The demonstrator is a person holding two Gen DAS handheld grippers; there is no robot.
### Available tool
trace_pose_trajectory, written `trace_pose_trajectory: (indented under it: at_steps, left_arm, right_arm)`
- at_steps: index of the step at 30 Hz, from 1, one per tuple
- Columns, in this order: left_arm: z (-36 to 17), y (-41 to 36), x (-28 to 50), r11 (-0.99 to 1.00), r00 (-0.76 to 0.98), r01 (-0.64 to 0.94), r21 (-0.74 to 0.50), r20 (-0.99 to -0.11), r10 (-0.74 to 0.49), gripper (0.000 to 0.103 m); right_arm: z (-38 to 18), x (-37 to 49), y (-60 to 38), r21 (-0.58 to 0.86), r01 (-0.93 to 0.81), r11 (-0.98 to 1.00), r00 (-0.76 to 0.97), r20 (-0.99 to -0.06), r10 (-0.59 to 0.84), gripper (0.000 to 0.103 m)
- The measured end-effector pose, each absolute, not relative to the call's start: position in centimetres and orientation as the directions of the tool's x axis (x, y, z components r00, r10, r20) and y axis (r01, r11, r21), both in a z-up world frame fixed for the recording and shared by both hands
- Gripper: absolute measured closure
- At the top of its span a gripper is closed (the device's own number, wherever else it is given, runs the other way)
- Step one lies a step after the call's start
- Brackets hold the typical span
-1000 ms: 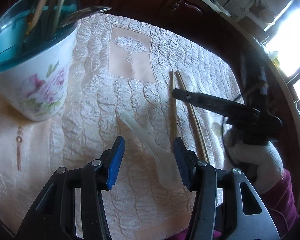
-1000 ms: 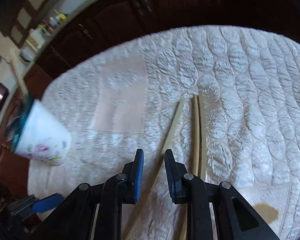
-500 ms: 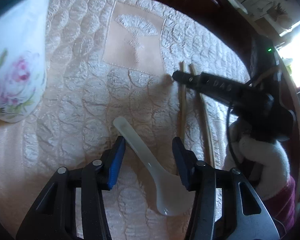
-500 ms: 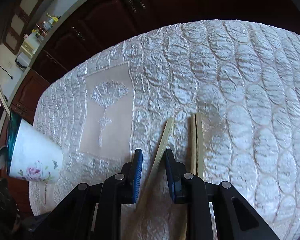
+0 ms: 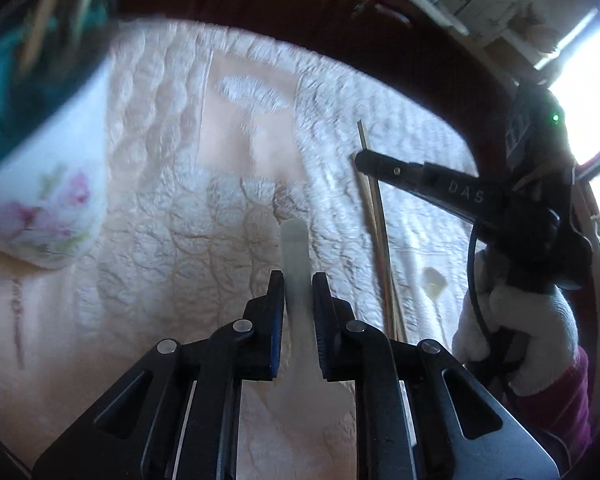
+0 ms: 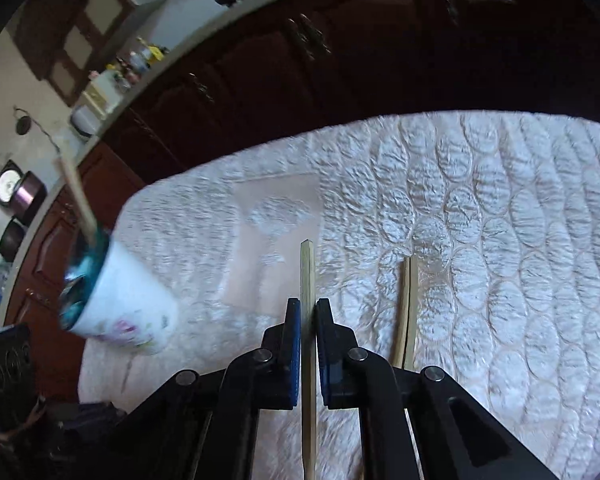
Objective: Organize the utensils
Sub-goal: 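Grasp the white ceramic spoon with the left tool while the right tool grasps a chopstick, then carry the ceramic spoon and chopstick over the floral cup with both tools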
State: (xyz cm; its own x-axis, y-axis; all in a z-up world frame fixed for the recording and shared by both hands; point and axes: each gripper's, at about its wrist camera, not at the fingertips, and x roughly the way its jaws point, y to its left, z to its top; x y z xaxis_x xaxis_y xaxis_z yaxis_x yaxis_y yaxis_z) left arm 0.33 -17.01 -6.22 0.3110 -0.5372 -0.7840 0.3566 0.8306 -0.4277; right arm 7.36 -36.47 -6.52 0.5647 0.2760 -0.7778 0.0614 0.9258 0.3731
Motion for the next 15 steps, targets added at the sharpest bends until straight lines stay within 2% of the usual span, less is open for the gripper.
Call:
trace_pose_trajectory:
  at_steps: [6, 15]
  left_arm:
    - [-2.9, -14.1, -1.9, 0.823, 0.373, 0.398, -0.405, -0.748, -0.549, 0.092]
    - [2.9, -8.5, -3.0, 0.808, 0.452, 0.391, -0.441, -0.673, -0.586, 0.092]
  right_arm:
    - [-3.1, 4.3, -35.1, 0.374, -0.002, 0.928, 0.616, -0.730, 0.295, 0.096]
    - [3.0, 2.0, -33.0, 0.399, -0.101, 0.912, 0.695, -0.628, 0.351, 0.096]
